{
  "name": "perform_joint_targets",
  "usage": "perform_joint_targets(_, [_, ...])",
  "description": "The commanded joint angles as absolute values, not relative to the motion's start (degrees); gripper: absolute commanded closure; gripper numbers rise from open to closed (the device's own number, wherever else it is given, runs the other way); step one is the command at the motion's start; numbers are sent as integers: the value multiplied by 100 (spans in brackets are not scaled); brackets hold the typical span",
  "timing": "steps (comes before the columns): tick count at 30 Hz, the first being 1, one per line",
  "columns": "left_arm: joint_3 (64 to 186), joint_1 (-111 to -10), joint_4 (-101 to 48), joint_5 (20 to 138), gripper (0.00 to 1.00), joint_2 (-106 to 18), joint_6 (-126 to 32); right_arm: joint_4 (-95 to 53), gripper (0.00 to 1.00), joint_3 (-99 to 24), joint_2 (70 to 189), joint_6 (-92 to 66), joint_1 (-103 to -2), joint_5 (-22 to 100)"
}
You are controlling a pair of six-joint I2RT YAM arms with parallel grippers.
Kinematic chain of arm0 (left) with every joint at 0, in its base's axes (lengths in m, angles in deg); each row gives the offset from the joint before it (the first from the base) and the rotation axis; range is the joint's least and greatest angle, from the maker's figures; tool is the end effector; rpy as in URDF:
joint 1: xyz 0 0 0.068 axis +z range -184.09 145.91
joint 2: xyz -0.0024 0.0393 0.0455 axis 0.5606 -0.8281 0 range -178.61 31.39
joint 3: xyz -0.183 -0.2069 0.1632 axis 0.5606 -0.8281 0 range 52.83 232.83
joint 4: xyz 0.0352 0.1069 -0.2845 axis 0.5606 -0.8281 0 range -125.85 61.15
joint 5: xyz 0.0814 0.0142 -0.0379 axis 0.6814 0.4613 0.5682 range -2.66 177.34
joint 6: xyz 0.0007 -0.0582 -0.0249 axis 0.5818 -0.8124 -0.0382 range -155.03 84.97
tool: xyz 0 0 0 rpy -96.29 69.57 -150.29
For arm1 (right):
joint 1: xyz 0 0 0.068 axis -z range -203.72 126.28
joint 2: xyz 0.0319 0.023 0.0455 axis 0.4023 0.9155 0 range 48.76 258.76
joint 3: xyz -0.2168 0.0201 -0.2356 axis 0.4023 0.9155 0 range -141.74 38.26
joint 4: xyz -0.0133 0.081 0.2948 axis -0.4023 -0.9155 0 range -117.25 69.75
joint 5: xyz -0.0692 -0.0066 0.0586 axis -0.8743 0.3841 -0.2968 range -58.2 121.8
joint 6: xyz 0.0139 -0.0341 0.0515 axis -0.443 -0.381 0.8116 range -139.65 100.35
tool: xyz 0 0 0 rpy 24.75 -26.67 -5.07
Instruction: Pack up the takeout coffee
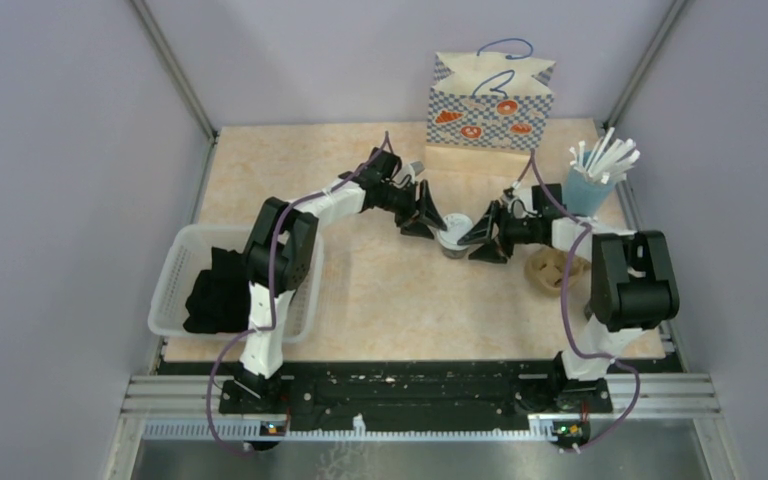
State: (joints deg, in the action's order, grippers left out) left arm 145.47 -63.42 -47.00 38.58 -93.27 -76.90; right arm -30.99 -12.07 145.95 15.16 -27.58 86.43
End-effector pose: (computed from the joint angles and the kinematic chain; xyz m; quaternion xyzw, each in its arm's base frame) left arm 0.4578 -0.2990 0.1858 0.0462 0.8666 -0.4961 0.0263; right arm 0.3540 0.0636 0.1661 0.1044 0.8564 0.4979 0.0881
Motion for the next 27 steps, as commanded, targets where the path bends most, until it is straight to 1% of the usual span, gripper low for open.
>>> perform_joint_targets(1, [14412,-6354,-4878,4146,42,-9389,-7472,-2631,38,-1025,14785,1539,-2747,8296])
perform_joint_targets(6, [14409,-6352,-4969,4164,43,-9450,-7343,-2712,39,-980,14879,1530,-2682,7884])
perform_joint_targets(8, [14437,-6349,-4994,4151,43,-9434,-7340,-3022,39,-1109,14750,1342,-2687,7756])
perform_joint_targets(10, [14525,-6348,-5008,4105,41,-9369,-7345,-3512,36,-1324,14546,1110,-2691,7707])
perform_joint_targets(13, [14760,-6349,-5049,4038,33,-9246,-7348,-4231,27,-1716,14195,748,-2693,7559])
perform_joint_targets(18, [15087,-6349,-5065,3916,14,-9119,-7418,-4829,9,-2134,13741,521,-2836,7254])
perform_joint_targets(21, [15178,-6337,-5107,3906,7,-9070,-7379,-5069,5,-2360,13643,438,-2909,6974])
perform_joint_targets(23, [15139,-6323,-5114,3924,6,-9024,-7343,-5279,5,-2537,13603,410,-2923,6810])
perform_joint_targets(27, [15146,-6297,-4995,3785,11,-9265,-7398,-5894,6,-3157,13335,327,-2919,6319])
